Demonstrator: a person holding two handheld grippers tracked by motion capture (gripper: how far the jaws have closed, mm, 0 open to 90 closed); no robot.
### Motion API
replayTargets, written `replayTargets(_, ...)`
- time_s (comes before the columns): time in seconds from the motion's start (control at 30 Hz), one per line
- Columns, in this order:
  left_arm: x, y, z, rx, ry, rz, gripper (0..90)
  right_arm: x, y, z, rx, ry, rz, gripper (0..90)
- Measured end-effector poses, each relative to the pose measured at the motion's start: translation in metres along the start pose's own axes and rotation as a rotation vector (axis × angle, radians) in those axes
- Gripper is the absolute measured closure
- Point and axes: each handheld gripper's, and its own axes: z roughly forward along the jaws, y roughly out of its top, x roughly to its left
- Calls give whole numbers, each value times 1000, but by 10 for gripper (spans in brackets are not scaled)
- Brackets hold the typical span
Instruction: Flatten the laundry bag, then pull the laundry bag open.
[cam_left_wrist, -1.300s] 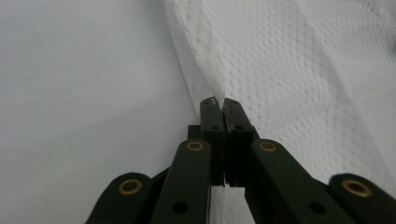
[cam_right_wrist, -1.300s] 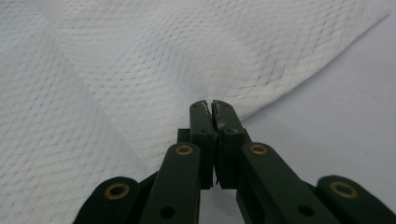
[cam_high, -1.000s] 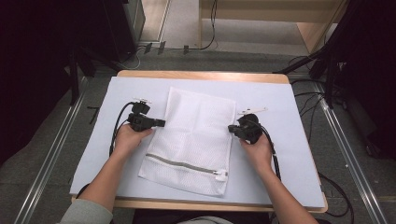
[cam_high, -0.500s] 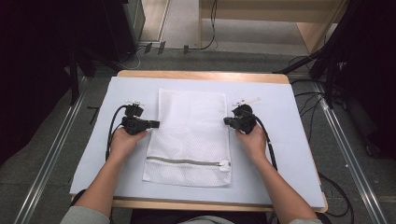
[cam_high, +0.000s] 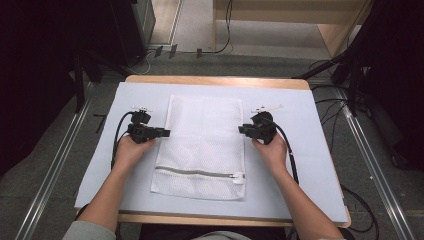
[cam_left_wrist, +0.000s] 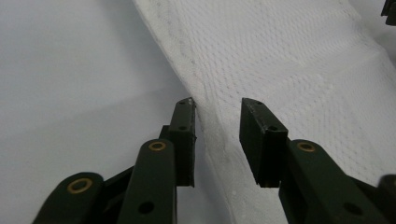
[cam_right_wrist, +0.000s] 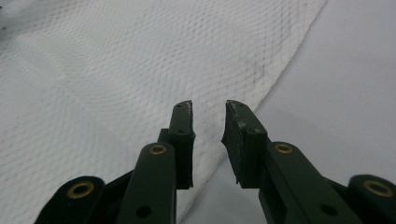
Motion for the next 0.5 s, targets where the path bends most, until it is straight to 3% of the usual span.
replayTargets(0.17,-5,0,-8,-13,-1,27,530,6,-3,-12,-16,31,-12,740)
replayTargets(0.33,-11,1,-17,-43,-12,45,507,13,-8,-22,-20,58,-22,740)
replayTargets(0.5,-21,2,-19,-29,-21,53,502,22,-14,-35,-25,104,-38,744)
